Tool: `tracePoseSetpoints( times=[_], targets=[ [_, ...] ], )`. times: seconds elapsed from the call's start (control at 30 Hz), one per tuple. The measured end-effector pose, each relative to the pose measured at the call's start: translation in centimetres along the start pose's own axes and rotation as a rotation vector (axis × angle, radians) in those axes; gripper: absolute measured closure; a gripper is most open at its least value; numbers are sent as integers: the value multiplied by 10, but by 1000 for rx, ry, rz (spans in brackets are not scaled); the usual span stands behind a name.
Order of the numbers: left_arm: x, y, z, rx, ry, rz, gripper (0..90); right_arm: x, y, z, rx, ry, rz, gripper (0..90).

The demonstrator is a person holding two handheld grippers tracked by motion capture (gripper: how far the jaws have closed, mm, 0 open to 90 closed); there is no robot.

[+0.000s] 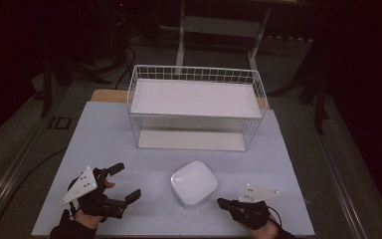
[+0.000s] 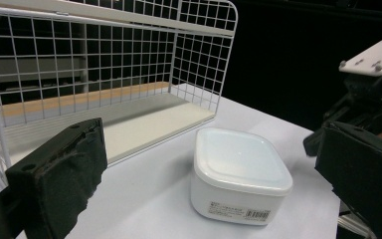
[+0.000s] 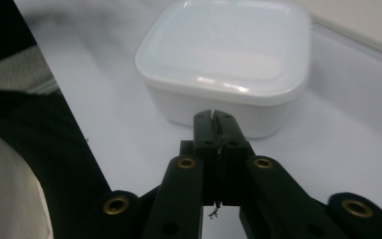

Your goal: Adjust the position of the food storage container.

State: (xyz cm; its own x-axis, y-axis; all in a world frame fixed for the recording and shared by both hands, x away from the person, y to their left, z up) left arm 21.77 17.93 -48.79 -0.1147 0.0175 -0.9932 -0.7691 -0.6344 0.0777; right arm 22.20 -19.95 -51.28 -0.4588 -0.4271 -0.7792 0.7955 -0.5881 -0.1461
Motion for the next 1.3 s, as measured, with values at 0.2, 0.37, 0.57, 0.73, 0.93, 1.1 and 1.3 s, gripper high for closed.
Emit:
tracePoseSetpoints(
  times=[0.2,0.37,0.57,0.73,0.93,1.1,1.3],
  targets=[
    [0,0,0,2,-4,-5,0,0,-4,-20,-21,-59,28,899],
    [1,1,0,5,-9,-7,0,-1,-8,-38,-51,-100,41,899],
    [1,1,-1,4,-24,-21,0,-5,-15,-56,-76,-129,68,899],
    [2,3,-3,4,-37,-37,0,-12,-20,-65,-86,-139,102,899],
    [3,4,-4,6,-44,-46,0,-22,-26,-78,-99,-133,126,899],
    [3,3,-3,6,-48,-46,0,-25,-32,-83,-123,-139,130,899],
    [3,3,-4,8,-50,-44,0,-27,-35,-86,-125,-146,137,899]
  ],
)
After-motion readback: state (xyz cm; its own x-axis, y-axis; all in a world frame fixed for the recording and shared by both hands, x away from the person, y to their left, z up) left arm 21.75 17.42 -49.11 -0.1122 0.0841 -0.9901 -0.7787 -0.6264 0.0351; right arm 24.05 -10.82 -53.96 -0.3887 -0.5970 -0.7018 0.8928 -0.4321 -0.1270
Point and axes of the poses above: each handheld gripper's, and its own axes: z roughly backward along the jaws, x roughly out of its underside, y roughly to its right, the point moved 3 cm from there along -z, roughly forward along the jaws, and after that the axes turned 4 degrees about -z, right-handed, at the moved point
